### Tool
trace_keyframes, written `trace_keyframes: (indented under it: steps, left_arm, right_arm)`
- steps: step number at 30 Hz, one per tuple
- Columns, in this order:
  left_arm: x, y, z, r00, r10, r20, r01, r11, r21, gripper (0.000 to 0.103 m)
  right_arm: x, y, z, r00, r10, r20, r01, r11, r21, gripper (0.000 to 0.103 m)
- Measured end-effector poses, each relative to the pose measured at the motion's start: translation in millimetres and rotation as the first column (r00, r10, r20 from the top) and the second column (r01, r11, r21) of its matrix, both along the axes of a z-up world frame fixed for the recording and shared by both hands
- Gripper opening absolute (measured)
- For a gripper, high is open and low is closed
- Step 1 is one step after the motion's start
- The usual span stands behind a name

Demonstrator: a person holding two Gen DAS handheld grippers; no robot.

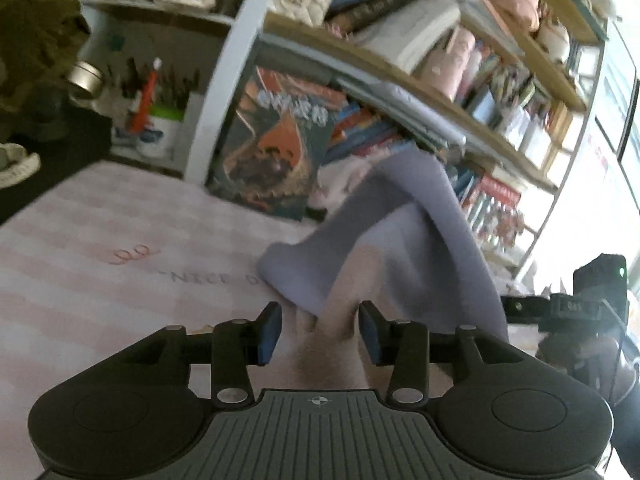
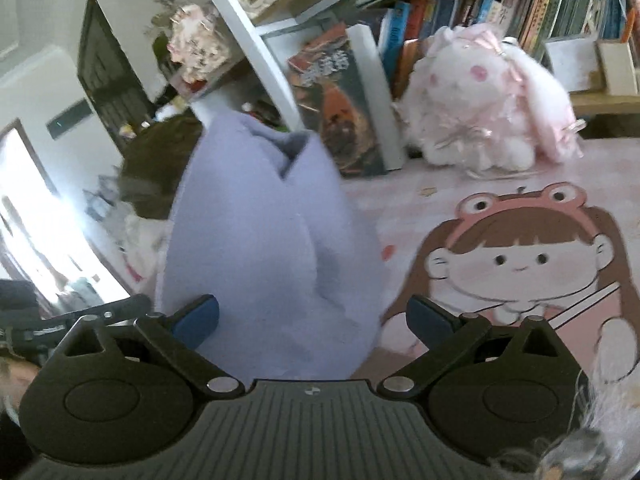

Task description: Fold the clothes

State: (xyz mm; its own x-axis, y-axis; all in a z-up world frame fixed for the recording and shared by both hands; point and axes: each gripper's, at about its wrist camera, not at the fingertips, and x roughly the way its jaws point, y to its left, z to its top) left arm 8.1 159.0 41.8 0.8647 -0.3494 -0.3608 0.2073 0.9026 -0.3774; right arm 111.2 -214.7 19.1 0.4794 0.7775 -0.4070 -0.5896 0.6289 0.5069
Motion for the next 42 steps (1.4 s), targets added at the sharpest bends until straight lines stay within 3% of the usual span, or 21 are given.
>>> trace_keyframes:
  steps: [5,9,11,12,15,17,19,23,25,28,31,34,38,42]
  left_arm:
    - [-5,10,-5,1.0,-0.021,0.002,0.021,0.999,-0.035,0.048]
    - [-2,-2,-16,0.998,-0.046,-0.033,0.046,0.999,0.008,0.048]
    - [-3,-5,-20,0.998,-0.042,-0.037,0.043,0.999,0.018,0.048]
    - [-4,-6,-20,0.999,-0.04,-0.037,0.041,0.999,0.016,0.048]
    - [-7,-9,-18,0.998,-0.053,-0.035,0.053,0.999,0.003,0.048]
    - [-10,-14,-13,0.996,-0.088,-0.012,0.088,0.996,-0.002,0.048]
    - [-13,-18,-7,0.992,-0.123,0.019,0.123,0.992,-0.014,0.048]
    - [-19,-18,3,0.987,-0.141,0.077,0.145,0.988,-0.052,0.048]
    - [-20,-13,5,0.986,-0.134,0.096,0.143,0.986,-0.091,0.048]
    - [-21,-3,5,0.989,-0.1,0.112,0.115,0.983,-0.145,0.048]
    - [-24,17,4,0.992,-0.021,0.127,0.045,0.982,-0.184,0.048]
    - [-26,44,-3,0.987,0.098,0.127,-0.064,0.966,-0.251,0.058]
    - [-31,67,-8,0.975,0.199,0.095,-0.167,0.95,-0.264,0.058]
    - [-32,60,-3,0.983,0.15,0.104,-0.126,0.97,-0.206,0.059]
  right_arm:
    - [-9,-9,1,0.992,0.085,-0.089,-0.067,0.981,0.181,0.102]
    - [-18,15,-6,0.989,0.111,-0.102,-0.102,0.99,0.094,0.099]
    - [-22,24,-10,0.991,0.098,-0.092,-0.094,0.995,0.044,0.061]
    - [-24,28,-11,0.992,0.089,-0.089,-0.087,0.996,0.022,0.022]
    - [-16,12,6,0.998,-0.003,-0.061,0.009,0.996,0.088,0.009]
    - [-9,-3,43,0.995,-0.09,0.044,0.084,0.99,0.111,0.009]
    - [-3,-20,89,0.968,-0.186,0.168,0.163,0.976,0.143,0.009]
    - [3,-37,181,0.854,-0.326,0.406,0.277,0.944,0.176,0.009]
    - [0,-30,213,0.804,-0.341,0.487,0.29,0.94,0.18,0.009]
    - [-12,-3,240,0.783,-0.261,0.564,0.202,0.965,0.166,0.009]
    - [-35,43,225,0.832,0.013,0.554,-0.044,0.998,0.042,0.009]
    - [-60,98,166,0.861,0.295,0.415,-0.278,0.955,-0.101,0.009]
    - [-88,159,72,0.832,0.527,0.171,-0.501,0.848,-0.175,0.009]
    - [-113,186,19,0.794,0.604,0.059,-0.583,0.786,-0.207,0.011]
